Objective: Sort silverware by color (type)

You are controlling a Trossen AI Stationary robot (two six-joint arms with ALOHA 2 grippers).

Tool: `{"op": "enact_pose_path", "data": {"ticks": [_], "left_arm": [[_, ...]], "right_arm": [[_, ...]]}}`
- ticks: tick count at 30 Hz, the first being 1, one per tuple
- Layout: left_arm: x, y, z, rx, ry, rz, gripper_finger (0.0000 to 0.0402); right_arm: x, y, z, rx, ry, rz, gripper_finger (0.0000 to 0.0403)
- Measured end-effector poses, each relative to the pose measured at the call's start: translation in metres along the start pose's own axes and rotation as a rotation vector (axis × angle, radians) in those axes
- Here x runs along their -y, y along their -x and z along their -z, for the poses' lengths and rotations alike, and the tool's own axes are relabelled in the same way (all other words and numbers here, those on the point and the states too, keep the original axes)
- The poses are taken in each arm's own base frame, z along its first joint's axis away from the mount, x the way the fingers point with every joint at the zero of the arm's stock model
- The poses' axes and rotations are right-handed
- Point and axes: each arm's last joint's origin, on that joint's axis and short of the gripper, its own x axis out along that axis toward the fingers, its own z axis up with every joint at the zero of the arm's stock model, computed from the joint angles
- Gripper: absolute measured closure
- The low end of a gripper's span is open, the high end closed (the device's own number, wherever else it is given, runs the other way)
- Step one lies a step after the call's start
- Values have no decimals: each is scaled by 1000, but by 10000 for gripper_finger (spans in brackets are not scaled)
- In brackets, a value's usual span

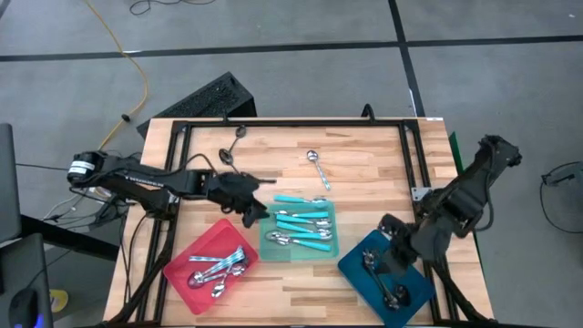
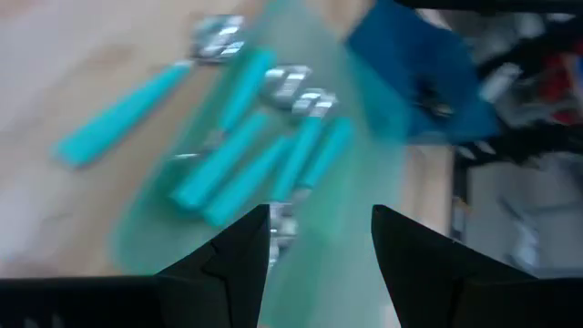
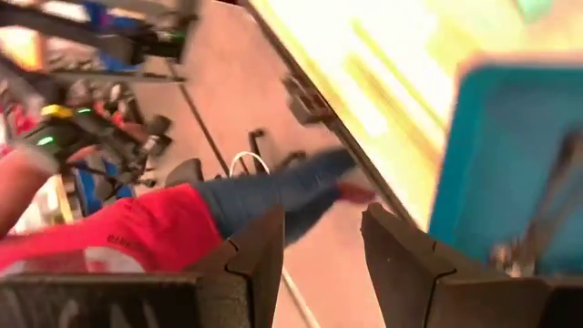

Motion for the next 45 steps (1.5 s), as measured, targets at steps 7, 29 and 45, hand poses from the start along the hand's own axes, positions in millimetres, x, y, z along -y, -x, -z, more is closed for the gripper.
{"op": "enact_pose_path", "data": {"ticks": [7, 29, 45], "left_arm": [[45, 8, -14, 351, -37, 289, 226], [46, 63, -101, -10, -124, -430, 226], [109, 17, -105, 101, -421, 285, 226]], "right_arm": [[-22, 23, -35, 281, 413, -38, 233], [4, 21, -128, 479, 297, 180, 234], [9, 37, -168, 475, 377, 60, 234]]}}
